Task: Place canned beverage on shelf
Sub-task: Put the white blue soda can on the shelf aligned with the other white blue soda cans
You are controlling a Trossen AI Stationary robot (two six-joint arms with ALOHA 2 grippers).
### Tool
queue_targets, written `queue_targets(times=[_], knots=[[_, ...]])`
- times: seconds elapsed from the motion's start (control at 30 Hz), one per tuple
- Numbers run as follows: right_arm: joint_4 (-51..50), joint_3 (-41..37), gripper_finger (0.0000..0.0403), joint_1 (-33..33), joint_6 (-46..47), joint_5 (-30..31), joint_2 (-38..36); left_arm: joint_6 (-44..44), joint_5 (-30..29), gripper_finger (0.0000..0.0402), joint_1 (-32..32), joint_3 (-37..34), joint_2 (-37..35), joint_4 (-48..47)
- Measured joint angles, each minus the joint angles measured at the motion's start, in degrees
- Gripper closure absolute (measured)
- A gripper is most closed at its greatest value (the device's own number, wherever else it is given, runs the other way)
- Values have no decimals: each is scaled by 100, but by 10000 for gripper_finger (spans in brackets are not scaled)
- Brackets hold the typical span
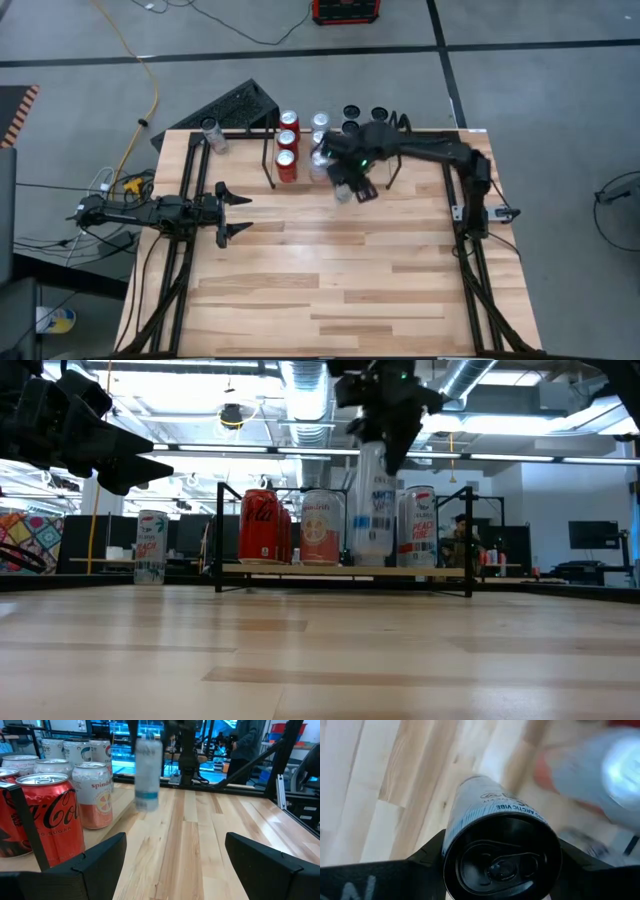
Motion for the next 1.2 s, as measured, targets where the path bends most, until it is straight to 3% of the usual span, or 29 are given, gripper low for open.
queue_targets(times=[0.2, 0.5, 0.83, 1.2], knots=[[-31, 6, 170, -689, 245, 4, -503, 0, 2, 74, -2, -1, 0, 0], [-32, 4, 170, -1510, 342, -294, -392, 0, 2, 74, 0, -1, 0, 0], [133, 6, 170, -1471, 397, -456, -372, 0, 2, 74, 0, -1, 0, 0], [217, 4, 170, -1385, 699, -278, 140, 0, 1, 74, -1, 1, 0, 0]])
